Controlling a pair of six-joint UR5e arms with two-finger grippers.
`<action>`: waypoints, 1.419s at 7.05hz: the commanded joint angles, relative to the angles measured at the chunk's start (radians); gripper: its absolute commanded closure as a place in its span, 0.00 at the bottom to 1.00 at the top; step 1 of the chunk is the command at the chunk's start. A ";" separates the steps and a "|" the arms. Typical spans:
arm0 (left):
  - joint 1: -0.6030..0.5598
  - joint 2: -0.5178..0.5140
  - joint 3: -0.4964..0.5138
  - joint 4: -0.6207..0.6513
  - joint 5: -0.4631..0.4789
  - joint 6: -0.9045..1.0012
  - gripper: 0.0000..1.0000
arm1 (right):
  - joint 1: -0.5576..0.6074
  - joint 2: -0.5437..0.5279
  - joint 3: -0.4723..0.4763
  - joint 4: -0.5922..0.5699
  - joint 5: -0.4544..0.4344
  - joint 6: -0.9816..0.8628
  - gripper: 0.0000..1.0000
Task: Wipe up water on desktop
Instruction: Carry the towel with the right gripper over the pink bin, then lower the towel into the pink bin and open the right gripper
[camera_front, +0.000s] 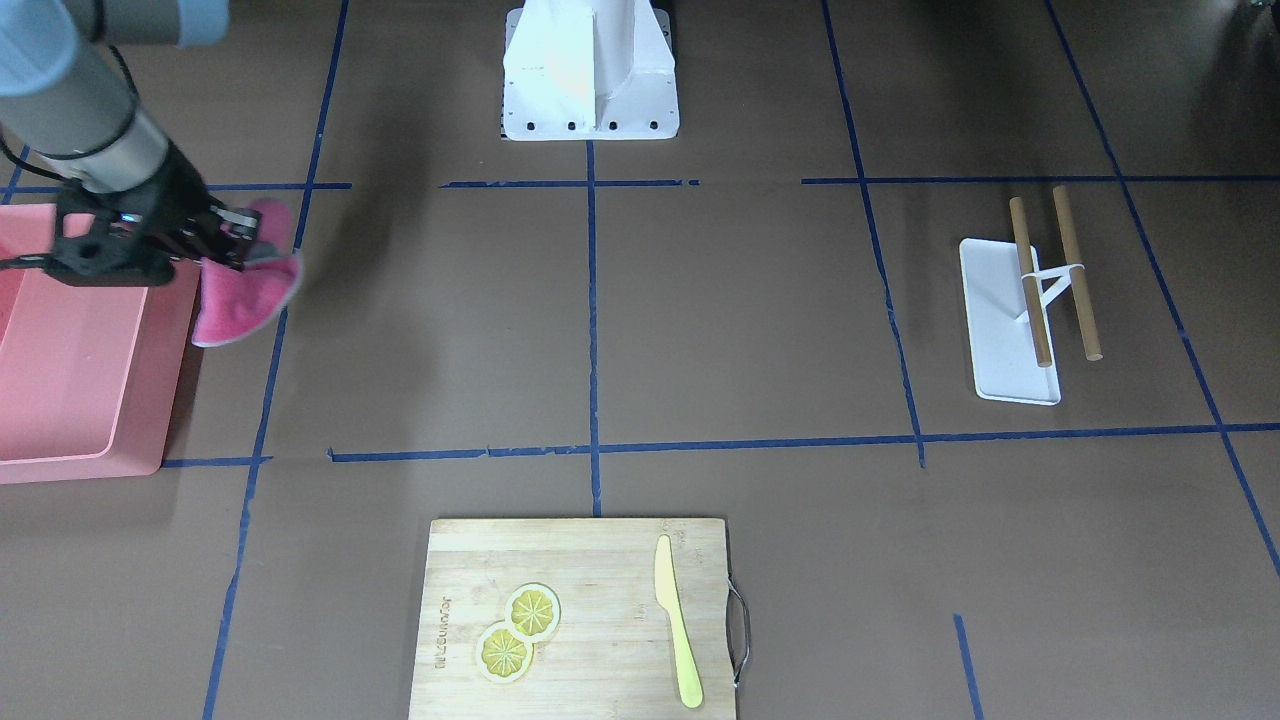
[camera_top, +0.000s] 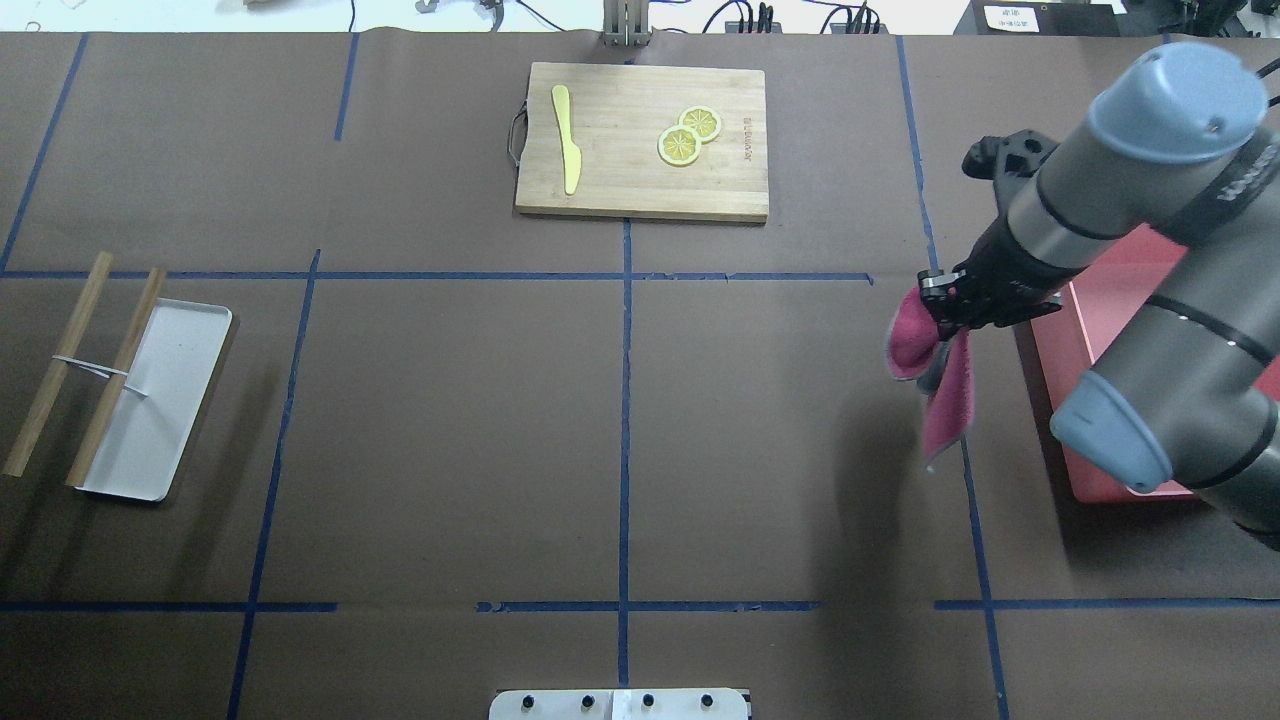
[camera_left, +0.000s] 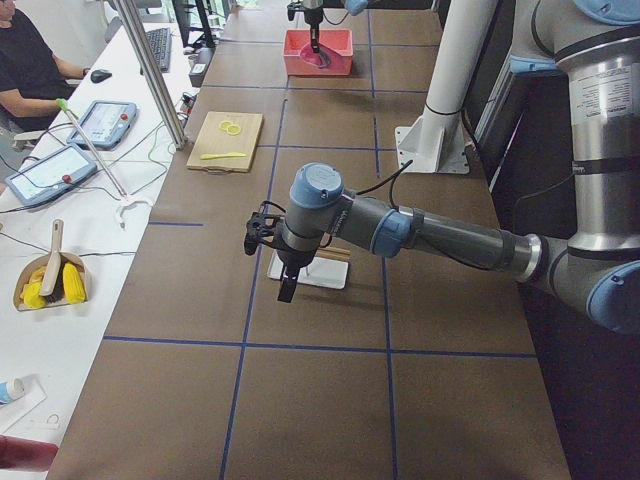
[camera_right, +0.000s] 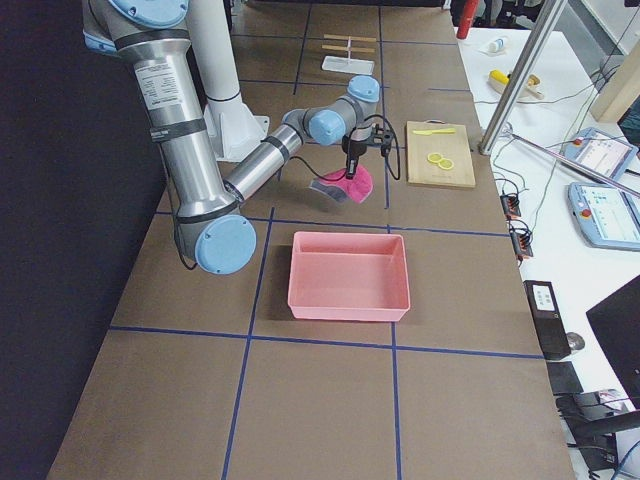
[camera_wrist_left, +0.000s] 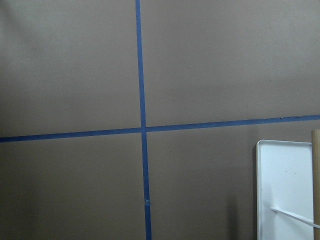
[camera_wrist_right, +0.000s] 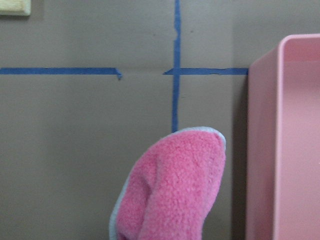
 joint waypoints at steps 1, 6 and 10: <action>0.000 0.002 0.001 0.000 0.000 0.000 0.00 | 0.173 -0.107 0.022 -0.084 0.005 -0.353 1.00; 0.000 0.002 0.002 -0.001 0.000 -0.002 0.00 | 0.189 -0.168 -0.291 0.179 0.050 -0.525 0.92; 0.000 0.002 -0.006 0.000 -0.002 -0.002 0.00 | 0.167 -0.166 -0.306 0.206 0.050 -0.526 0.00</action>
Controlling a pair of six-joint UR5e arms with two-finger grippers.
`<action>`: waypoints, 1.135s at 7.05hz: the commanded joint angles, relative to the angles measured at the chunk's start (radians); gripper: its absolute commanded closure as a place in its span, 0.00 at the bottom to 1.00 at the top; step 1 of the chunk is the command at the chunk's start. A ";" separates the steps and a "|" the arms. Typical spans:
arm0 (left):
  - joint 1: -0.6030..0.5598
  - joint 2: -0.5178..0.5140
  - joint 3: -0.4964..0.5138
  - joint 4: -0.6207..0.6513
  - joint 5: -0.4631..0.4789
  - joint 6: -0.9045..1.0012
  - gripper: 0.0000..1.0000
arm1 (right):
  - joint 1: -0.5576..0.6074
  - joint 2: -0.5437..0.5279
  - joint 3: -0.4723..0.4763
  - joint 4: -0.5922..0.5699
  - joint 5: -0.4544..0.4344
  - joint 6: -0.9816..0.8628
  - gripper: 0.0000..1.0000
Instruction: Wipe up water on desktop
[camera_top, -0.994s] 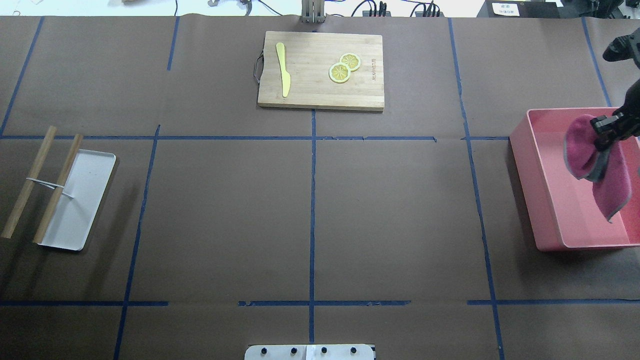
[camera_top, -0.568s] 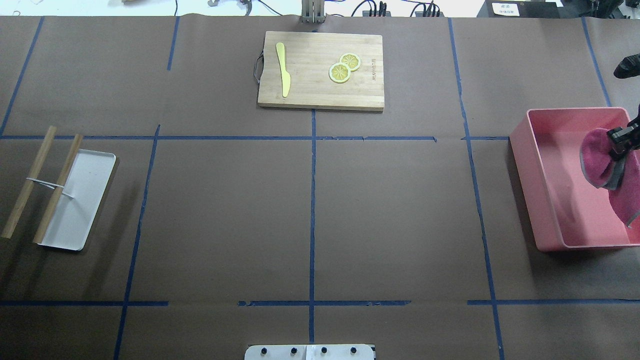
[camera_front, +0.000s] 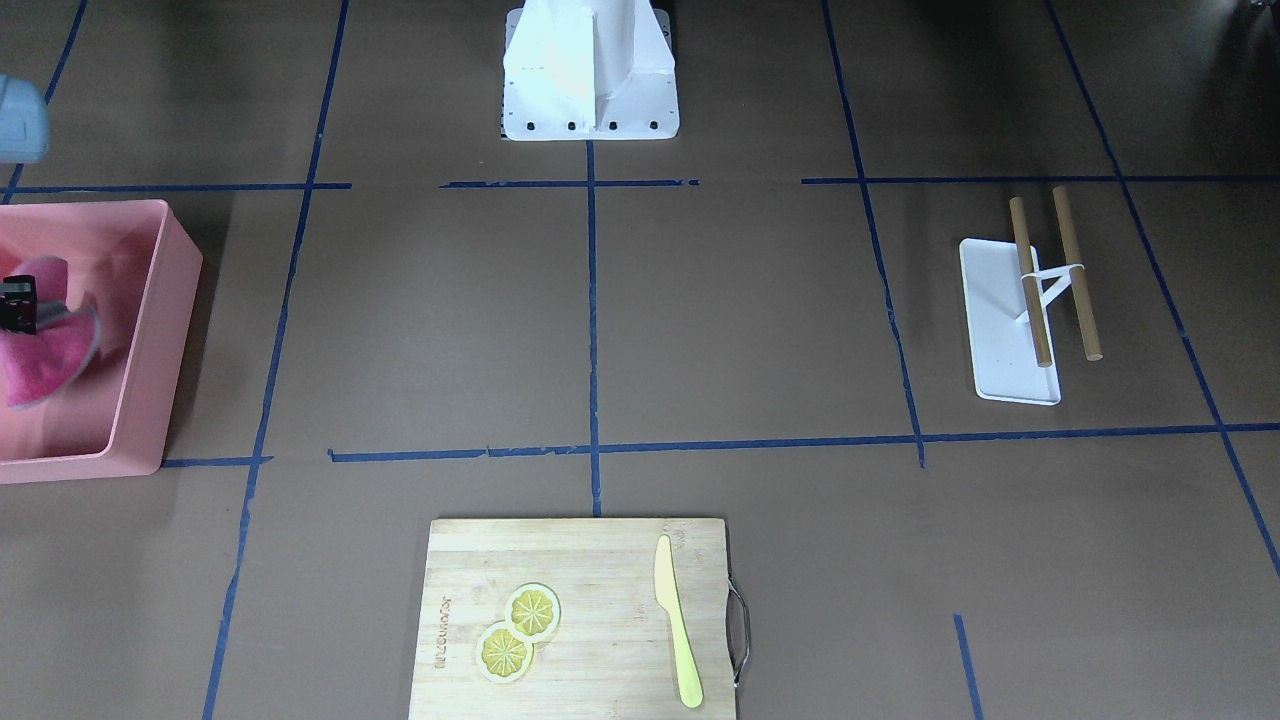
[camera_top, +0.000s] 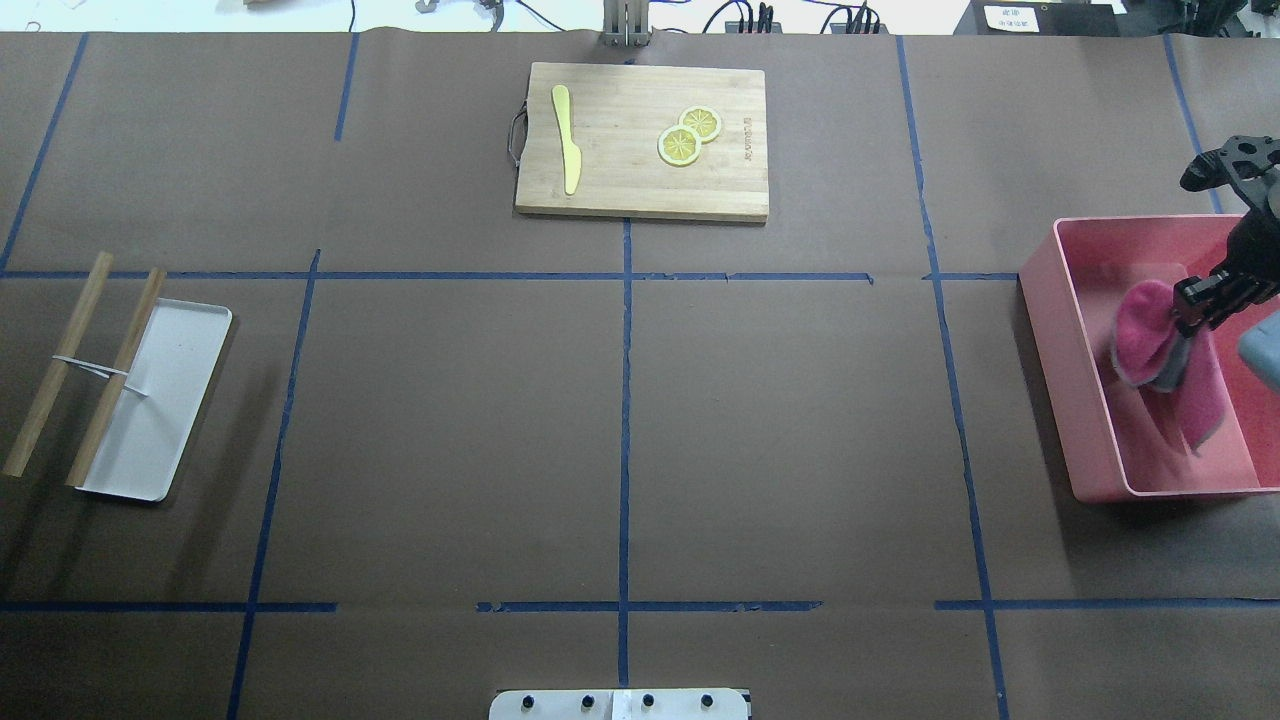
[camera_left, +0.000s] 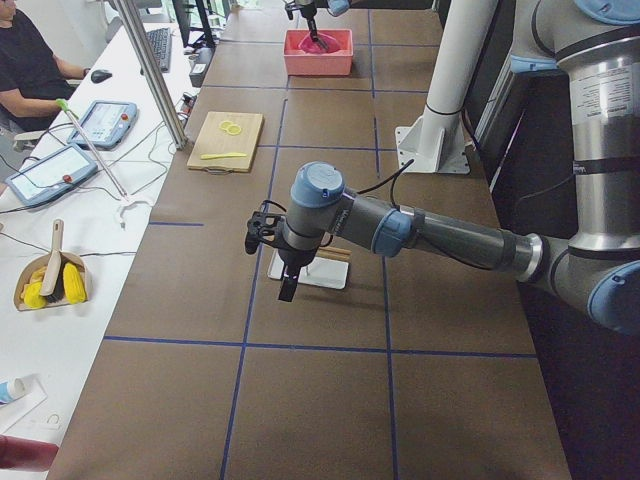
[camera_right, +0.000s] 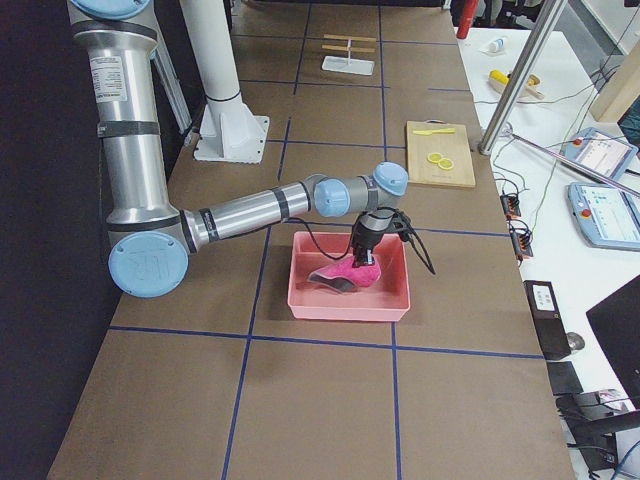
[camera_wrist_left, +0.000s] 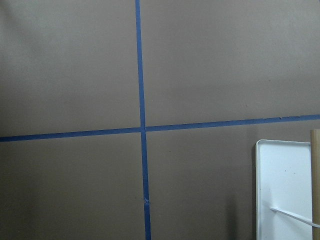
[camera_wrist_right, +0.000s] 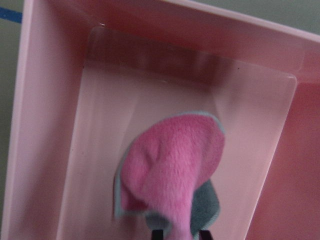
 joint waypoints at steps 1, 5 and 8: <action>-0.002 0.000 -0.001 0.000 0.000 0.000 0.00 | 0.048 0.000 0.069 0.000 0.016 -0.001 0.00; -0.020 -0.031 0.021 0.249 0.001 0.252 0.00 | 0.322 -0.033 0.094 -0.009 0.149 -0.063 0.00; -0.037 -0.028 0.099 0.365 -0.104 0.319 0.00 | 0.385 -0.034 0.069 -0.093 0.092 -0.263 0.00</action>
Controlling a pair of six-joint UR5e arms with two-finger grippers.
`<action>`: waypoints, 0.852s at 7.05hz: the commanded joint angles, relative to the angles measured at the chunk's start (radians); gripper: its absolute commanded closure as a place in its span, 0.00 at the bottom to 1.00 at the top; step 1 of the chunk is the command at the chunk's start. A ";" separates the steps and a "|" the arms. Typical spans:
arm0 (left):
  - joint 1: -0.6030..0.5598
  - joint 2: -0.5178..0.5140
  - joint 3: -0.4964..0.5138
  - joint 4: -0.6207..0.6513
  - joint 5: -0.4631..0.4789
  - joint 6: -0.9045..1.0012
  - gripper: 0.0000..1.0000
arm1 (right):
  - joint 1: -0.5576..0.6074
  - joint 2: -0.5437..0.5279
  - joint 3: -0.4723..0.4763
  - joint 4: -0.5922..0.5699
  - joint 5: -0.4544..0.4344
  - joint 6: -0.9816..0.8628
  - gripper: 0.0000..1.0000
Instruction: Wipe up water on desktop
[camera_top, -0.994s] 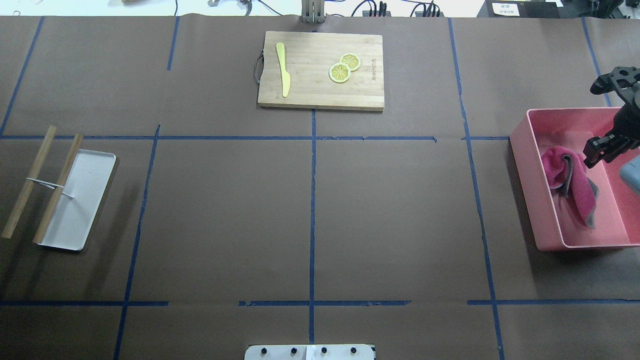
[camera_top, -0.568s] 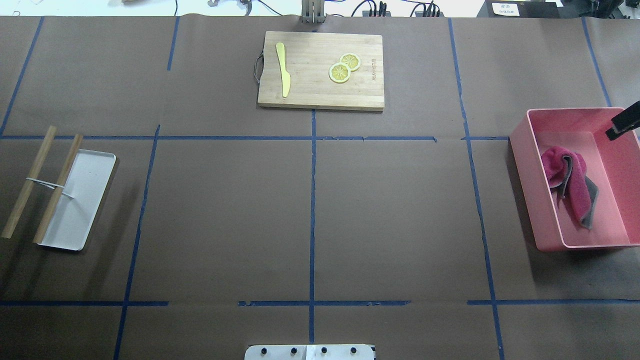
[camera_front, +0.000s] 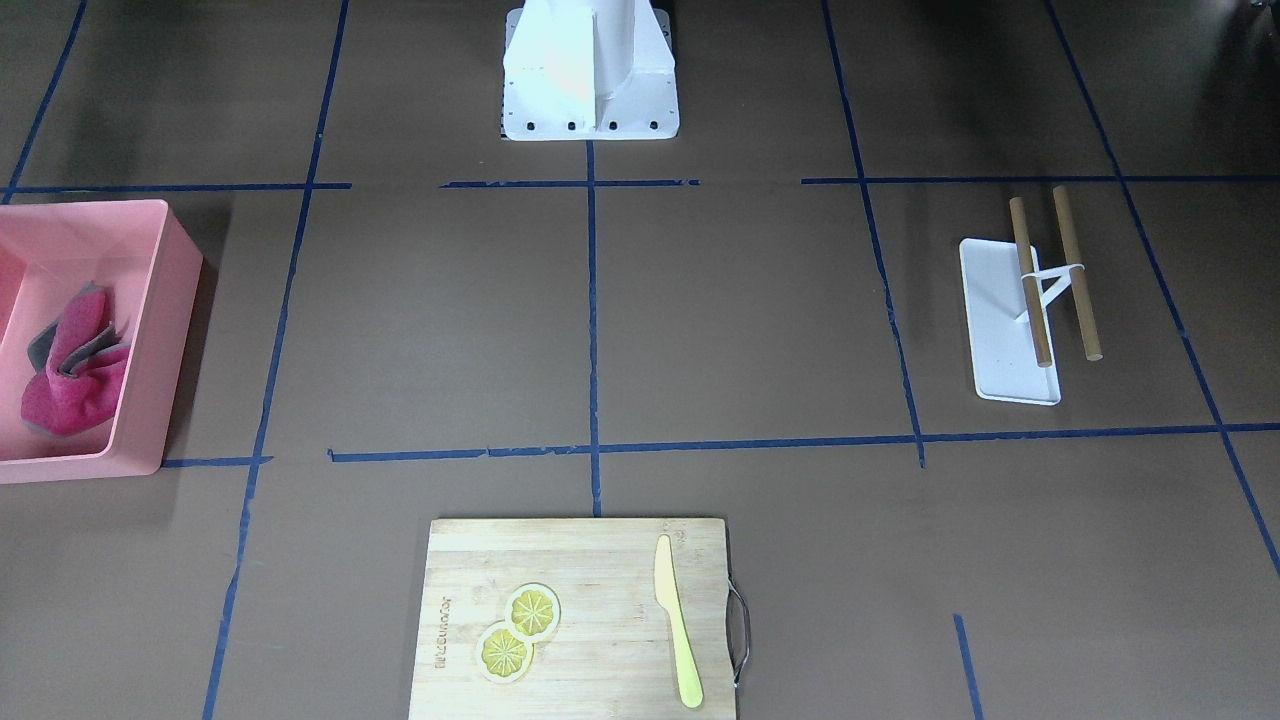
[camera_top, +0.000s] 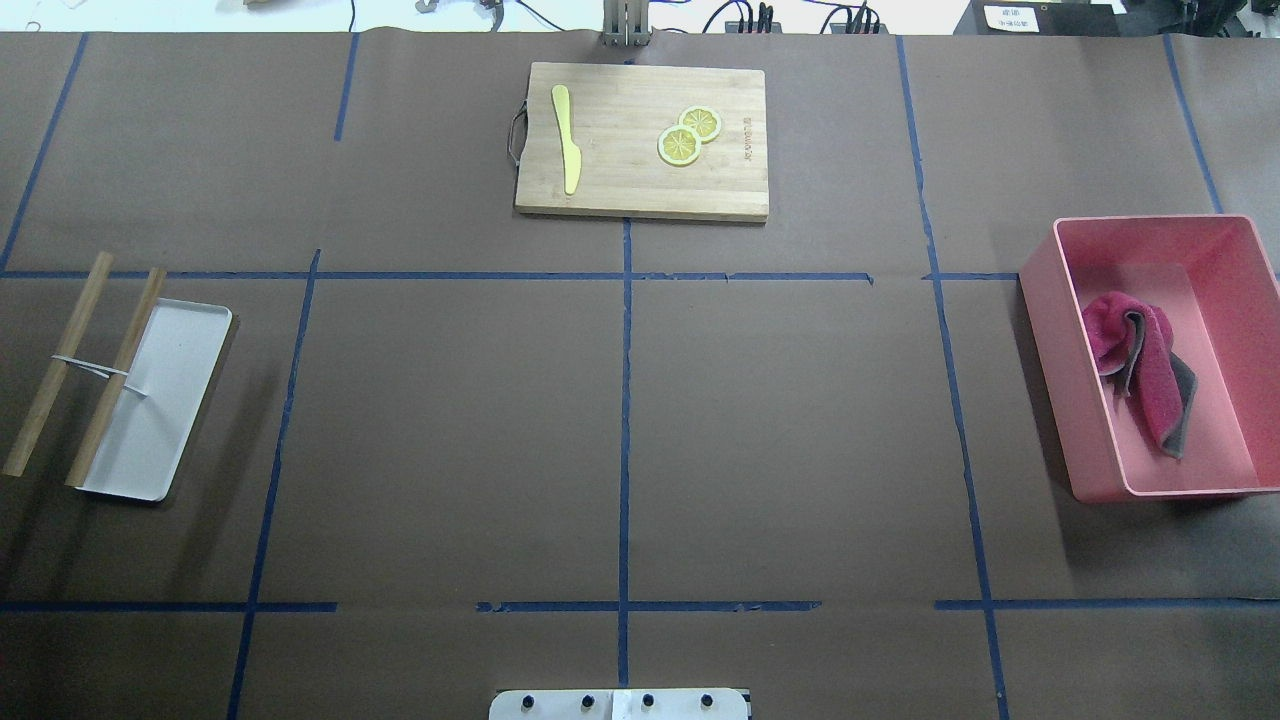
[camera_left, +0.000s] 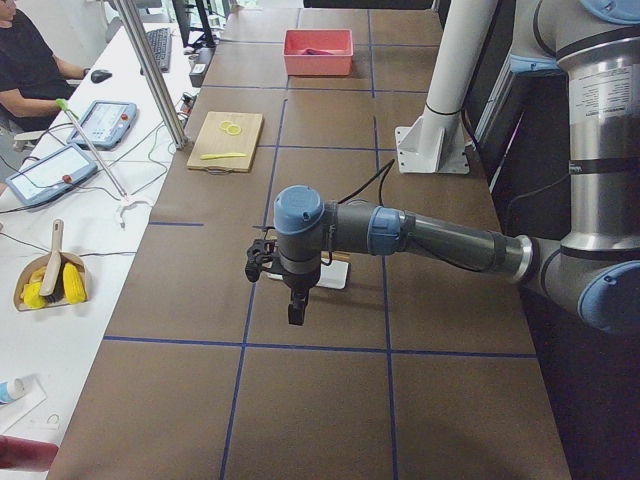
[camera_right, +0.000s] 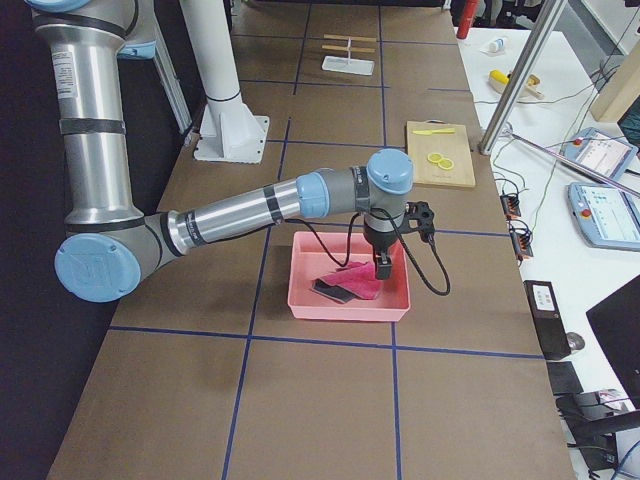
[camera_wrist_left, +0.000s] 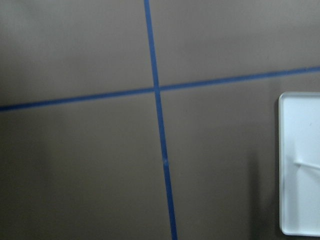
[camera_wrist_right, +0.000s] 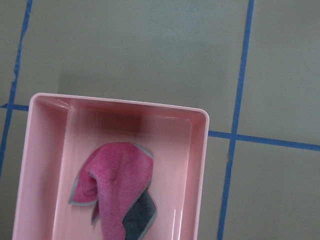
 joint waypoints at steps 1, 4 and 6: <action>-0.002 0.011 0.068 0.024 -0.045 0.022 0.00 | 0.026 -0.010 -0.009 -0.085 -0.014 -0.145 0.00; -0.001 -0.012 0.084 -0.002 -0.045 0.022 0.00 | 0.026 -0.072 -0.006 -0.078 -0.031 -0.155 0.00; -0.001 -0.009 0.097 -0.021 -0.040 0.017 0.00 | 0.026 -0.086 -0.006 -0.077 -0.030 -0.153 0.00</action>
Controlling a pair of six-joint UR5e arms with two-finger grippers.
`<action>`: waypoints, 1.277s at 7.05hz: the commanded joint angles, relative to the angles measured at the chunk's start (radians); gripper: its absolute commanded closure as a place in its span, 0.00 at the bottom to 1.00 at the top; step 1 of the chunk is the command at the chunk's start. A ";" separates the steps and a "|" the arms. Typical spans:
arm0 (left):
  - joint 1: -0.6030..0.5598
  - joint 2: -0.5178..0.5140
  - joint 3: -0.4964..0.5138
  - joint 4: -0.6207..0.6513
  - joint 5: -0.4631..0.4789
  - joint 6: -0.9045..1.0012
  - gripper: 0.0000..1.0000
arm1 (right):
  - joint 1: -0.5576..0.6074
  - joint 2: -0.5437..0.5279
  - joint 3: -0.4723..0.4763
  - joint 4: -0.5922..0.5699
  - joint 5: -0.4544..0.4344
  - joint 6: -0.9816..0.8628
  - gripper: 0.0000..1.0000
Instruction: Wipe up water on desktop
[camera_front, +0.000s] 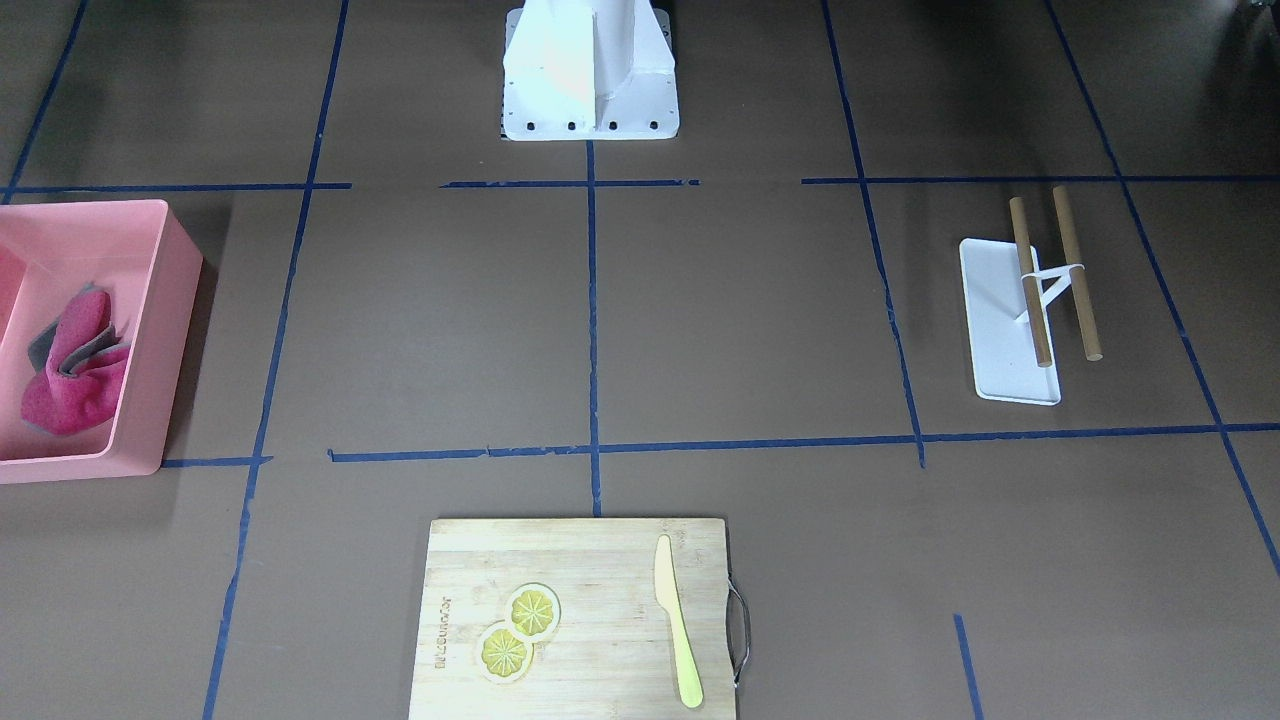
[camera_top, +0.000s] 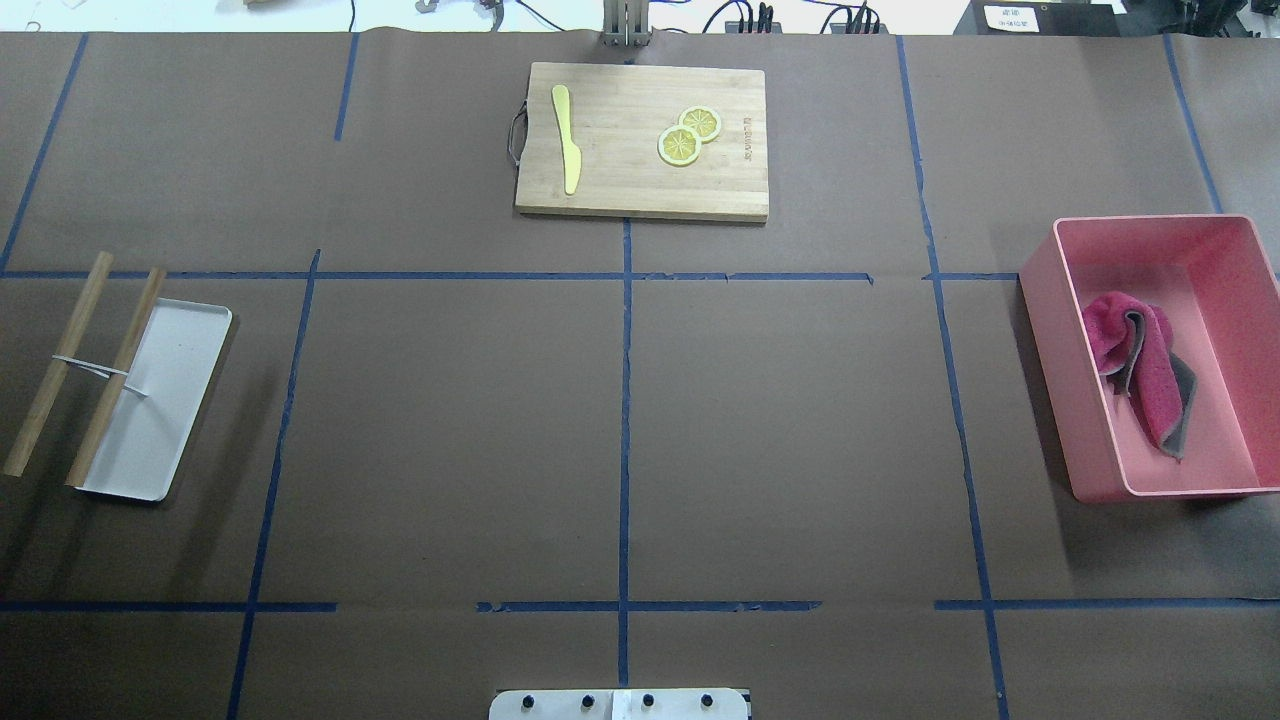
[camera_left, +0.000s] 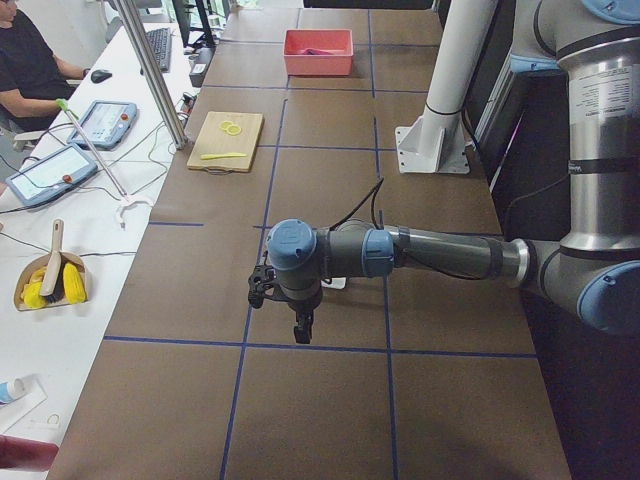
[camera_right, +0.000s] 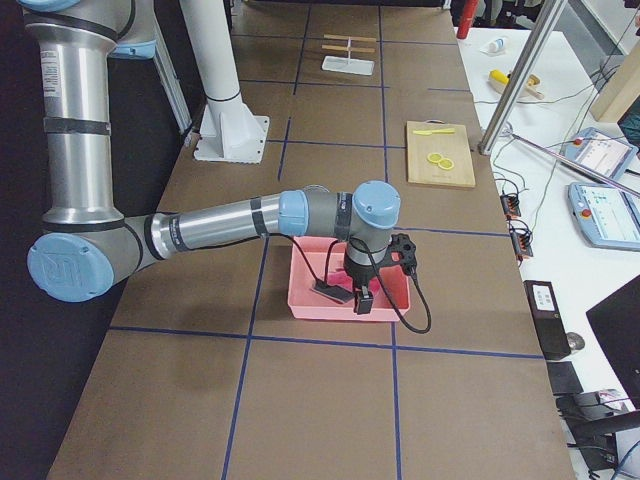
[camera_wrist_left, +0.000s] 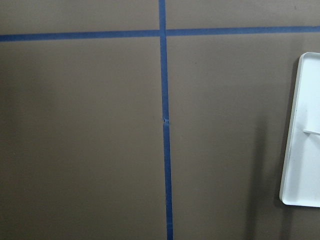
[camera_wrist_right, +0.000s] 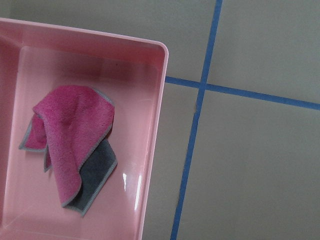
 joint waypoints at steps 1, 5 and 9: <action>0.000 -0.002 0.008 -0.009 0.000 -0.004 0.00 | 0.000 -0.007 0.002 0.002 0.002 -0.001 0.00; -0.001 0.012 0.019 -0.009 -0.005 -0.005 0.00 | -0.014 -0.006 0.003 0.010 0.003 -0.002 0.00; 0.006 0.007 0.040 -0.003 0.004 -0.001 0.00 | -0.014 -0.006 0.037 0.010 0.014 -0.004 0.00</action>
